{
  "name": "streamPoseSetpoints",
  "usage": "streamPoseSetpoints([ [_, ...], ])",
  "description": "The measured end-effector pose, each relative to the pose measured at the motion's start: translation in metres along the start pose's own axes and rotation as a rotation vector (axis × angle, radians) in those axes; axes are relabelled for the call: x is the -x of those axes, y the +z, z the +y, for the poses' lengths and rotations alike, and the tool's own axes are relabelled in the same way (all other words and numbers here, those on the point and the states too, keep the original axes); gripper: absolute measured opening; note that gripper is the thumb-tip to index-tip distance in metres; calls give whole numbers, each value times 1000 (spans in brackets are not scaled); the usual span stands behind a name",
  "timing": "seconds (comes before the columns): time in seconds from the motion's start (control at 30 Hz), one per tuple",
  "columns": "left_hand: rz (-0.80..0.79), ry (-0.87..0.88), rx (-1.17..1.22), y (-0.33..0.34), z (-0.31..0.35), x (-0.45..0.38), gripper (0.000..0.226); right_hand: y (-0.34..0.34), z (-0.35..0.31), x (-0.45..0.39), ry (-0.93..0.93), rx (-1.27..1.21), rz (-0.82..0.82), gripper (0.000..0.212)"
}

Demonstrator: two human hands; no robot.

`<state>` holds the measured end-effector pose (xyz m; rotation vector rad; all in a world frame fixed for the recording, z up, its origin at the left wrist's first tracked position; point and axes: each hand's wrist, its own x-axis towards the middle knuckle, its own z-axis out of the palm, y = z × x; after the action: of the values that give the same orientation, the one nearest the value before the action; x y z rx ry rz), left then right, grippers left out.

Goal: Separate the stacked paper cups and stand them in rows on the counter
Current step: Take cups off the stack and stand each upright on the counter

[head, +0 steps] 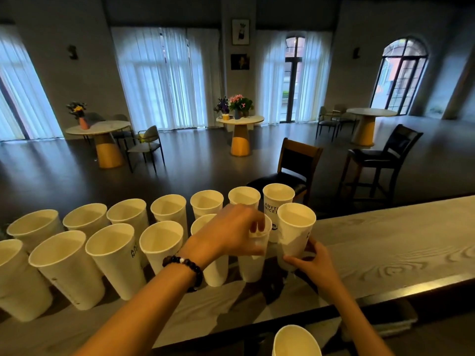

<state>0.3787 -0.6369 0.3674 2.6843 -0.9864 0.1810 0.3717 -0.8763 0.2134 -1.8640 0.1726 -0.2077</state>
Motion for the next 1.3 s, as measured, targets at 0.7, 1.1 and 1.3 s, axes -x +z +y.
streamPoseSetpoints([
  [0.7,24,20,-195,15,2,10,20,-10,21,32,41,122,-41,78],
  [1.1,270,305,131,59,49,71,20,-2,19,150,-42,87,47,60],
  [1.3,-97,215,235,128,57,98,40,7,44,193,-68,127,34,83],
])
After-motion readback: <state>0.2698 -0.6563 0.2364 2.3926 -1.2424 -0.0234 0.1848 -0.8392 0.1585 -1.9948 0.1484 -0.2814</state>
